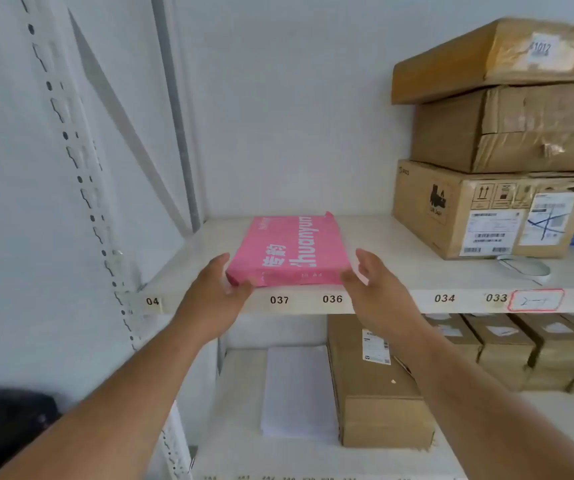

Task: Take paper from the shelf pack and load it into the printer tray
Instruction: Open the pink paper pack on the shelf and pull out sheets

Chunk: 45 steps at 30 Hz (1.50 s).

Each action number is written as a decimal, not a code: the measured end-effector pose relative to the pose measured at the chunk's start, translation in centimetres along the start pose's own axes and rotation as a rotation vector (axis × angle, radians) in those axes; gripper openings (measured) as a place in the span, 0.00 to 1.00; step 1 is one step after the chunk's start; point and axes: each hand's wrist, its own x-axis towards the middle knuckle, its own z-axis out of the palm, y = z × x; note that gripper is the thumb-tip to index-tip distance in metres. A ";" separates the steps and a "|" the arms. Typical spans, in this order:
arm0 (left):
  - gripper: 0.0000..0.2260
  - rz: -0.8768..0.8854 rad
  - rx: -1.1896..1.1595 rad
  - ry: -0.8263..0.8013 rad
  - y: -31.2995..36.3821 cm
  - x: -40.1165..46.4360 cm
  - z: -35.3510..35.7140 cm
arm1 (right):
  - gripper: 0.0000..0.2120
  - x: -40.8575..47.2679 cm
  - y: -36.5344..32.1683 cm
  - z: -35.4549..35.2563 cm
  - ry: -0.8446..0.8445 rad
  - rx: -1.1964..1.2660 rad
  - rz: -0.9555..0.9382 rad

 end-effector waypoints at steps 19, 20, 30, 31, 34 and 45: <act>0.26 0.203 -0.003 0.070 -3.8 -0.9 0.6 | 0.10 -1.1 1.9 0.8 0.021 -0.157 -0.070; 0.25 0.222 -0.014 0.074 -4.0 -1.4 0.6 | 0.10 -1.6 2.2 0.7 0.032 -0.160 -0.077; 0.19 0.655 0.426 0.211 -4.6 -2.1 -0.6 | 0.22 -2.1 4.6 0.0 0.114 -0.522 -0.291; 0.18 0.724 0.476 0.211 -4.5 -2.0 -0.7 | 0.22 -1.8 4.9 -0.1 0.135 -0.548 -0.345; 0.10 0.910 0.536 0.222 -4.3 -1.5 -1.1 | 0.19 -1.3 5.5 0.2 0.178 -0.562 -0.490; 0.08 0.617 0.214 0.092 -3.5 -1.8 -1.1 | 0.10 -0.2 6.8 0.6 0.347 -0.562 -0.703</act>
